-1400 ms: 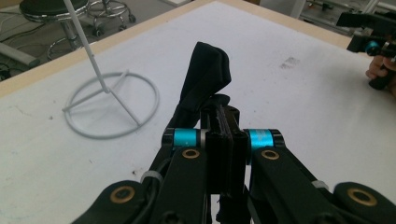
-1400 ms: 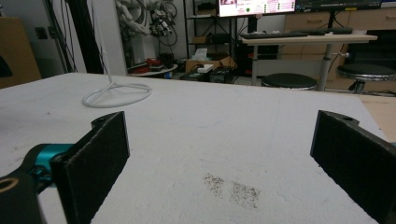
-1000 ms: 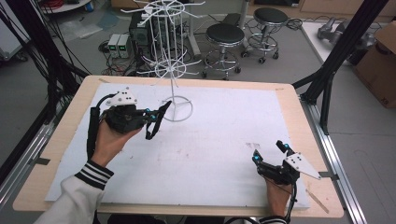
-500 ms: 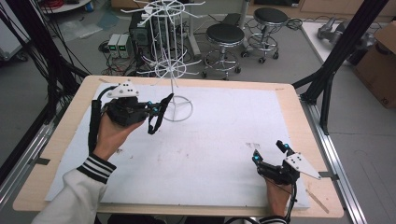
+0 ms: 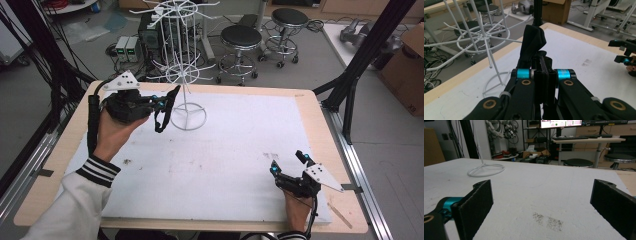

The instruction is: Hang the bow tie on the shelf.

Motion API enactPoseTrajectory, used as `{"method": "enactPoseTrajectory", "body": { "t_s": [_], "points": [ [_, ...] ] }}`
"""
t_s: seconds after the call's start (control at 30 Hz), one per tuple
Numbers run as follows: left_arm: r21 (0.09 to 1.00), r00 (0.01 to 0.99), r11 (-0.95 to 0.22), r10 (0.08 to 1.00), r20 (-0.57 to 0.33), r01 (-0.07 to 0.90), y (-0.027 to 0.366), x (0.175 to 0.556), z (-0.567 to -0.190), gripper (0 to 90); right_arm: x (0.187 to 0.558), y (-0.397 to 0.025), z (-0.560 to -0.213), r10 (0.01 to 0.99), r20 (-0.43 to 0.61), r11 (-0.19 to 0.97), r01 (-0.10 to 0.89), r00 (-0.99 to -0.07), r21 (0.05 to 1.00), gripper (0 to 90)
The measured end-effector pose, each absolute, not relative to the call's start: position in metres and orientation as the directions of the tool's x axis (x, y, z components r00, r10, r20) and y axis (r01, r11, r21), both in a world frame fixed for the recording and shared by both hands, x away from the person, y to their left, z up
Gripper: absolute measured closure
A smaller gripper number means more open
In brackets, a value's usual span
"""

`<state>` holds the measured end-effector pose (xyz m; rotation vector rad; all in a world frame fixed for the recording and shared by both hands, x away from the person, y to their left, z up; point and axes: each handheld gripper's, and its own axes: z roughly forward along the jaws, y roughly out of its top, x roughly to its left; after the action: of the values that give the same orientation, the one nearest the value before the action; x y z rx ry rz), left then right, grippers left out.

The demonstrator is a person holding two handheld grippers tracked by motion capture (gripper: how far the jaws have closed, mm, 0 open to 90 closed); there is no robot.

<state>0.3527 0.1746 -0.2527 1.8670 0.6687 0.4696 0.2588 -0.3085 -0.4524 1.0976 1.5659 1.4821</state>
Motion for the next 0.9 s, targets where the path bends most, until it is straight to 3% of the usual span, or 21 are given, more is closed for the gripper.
{"method": "enactPoseTrajectory", "body": {
  "t_s": [0.9],
  "points": [
    [0.917, 0.755, -0.282, 0.655, -0.032, 0.283, 0.181, 0.392, -0.252, 89.0, 0.259, -0.309, -0.452, 0.919, 0.069, -0.027, 0.114, -0.388, 0.993, 3.5]
  ]
}}
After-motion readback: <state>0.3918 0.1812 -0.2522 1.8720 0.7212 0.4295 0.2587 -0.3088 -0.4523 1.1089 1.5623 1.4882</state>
